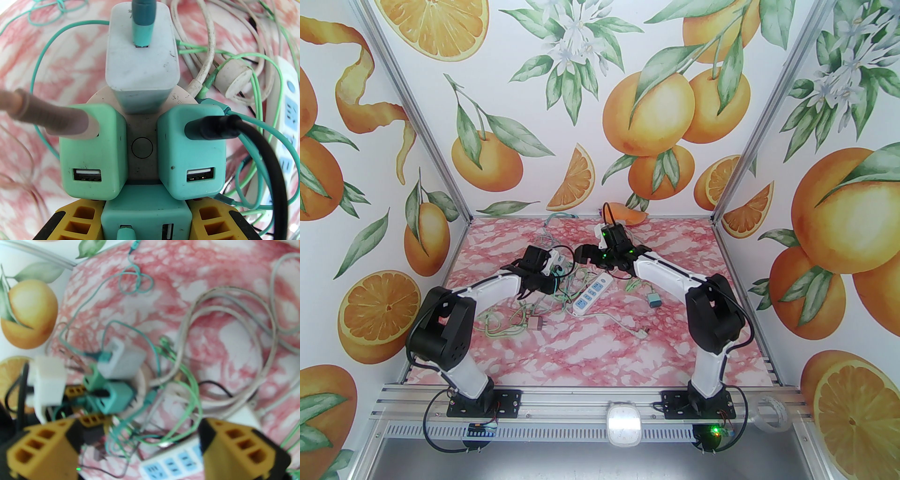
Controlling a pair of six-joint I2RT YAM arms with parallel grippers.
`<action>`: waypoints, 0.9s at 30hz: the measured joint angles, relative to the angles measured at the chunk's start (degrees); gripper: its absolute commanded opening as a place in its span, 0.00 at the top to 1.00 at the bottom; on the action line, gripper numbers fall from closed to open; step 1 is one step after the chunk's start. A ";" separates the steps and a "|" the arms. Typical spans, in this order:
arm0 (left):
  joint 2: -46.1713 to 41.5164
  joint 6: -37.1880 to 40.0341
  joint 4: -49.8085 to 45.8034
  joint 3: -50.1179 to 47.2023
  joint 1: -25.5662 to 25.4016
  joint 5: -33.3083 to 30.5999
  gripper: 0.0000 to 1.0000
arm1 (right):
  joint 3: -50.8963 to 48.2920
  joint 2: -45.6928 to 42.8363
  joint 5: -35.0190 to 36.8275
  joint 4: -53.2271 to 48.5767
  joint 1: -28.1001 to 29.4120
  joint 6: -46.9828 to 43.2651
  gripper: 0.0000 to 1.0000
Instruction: Pull the plug off the socket
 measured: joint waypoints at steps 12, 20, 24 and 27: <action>-0.66 -0.42 -0.07 -0.66 -0.39 -0.04 0.54 | 7.48 10.34 -7.21 -1.70 1.88 0.15 0.37; -0.63 -0.37 -0.11 -0.61 -0.39 0.07 0.56 | 5.97 10.58 -9.20 -1.20 2.67 0.37 0.38; -0.63 -0.39 -0.13 -0.61 -0.39 0.07 0.56 | 5.70 10.73 -9.20 -0.94 2.67 1.46 0.39; -0.61 -0.39 -0.13 -0.61 -0.37 0.11 0.56 | 6.38 10.99 -9.18 -0.79 2.54 2.05 0.39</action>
